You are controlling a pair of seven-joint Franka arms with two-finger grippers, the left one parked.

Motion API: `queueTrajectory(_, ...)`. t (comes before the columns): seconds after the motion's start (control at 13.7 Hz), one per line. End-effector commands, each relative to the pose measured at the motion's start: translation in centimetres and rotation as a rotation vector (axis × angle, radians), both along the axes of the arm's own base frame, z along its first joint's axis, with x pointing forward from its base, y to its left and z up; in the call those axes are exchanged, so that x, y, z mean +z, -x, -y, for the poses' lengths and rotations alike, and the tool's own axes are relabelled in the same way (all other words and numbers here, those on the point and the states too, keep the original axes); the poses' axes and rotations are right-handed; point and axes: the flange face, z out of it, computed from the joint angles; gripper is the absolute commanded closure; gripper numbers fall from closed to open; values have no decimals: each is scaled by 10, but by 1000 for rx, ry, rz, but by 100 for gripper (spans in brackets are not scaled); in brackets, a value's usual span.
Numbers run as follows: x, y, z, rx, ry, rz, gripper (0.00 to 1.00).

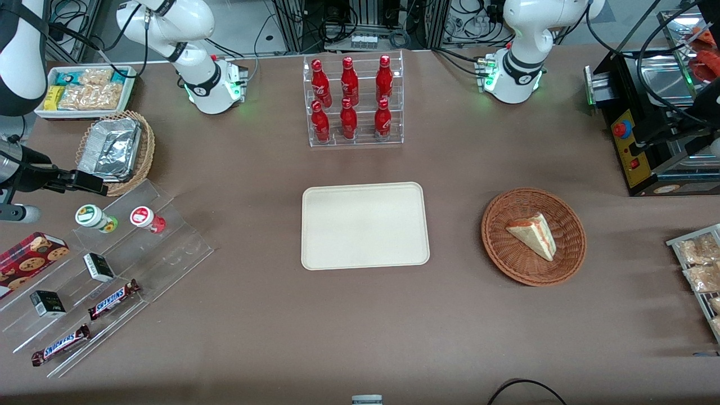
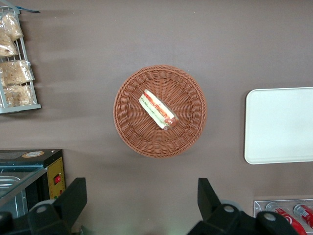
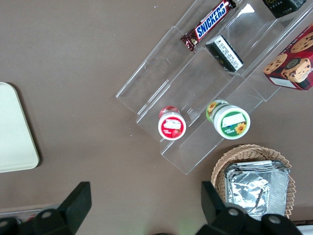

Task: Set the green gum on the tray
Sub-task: 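Lower the right gripper toward the green gum jar on the acrylic stand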

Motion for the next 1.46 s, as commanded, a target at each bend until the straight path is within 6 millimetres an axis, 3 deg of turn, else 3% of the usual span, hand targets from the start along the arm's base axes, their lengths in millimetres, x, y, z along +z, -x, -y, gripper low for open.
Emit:
queueTrajectory(0.0, 8, 0, -8, 10, 18, -19, 0)
queueTrajectory(0.29, -3, -4, -4, 13, 5, 4, 0)
queueTrajectory(0.59, -35, -9, 1, 32, 10, 19, 0)
queueTrajectory(0.88, -58, -5, 10, 265, -11, 29, 0)
queueTrajectory(1.39, -93, 9, 74, 710, -15, 80, 0)
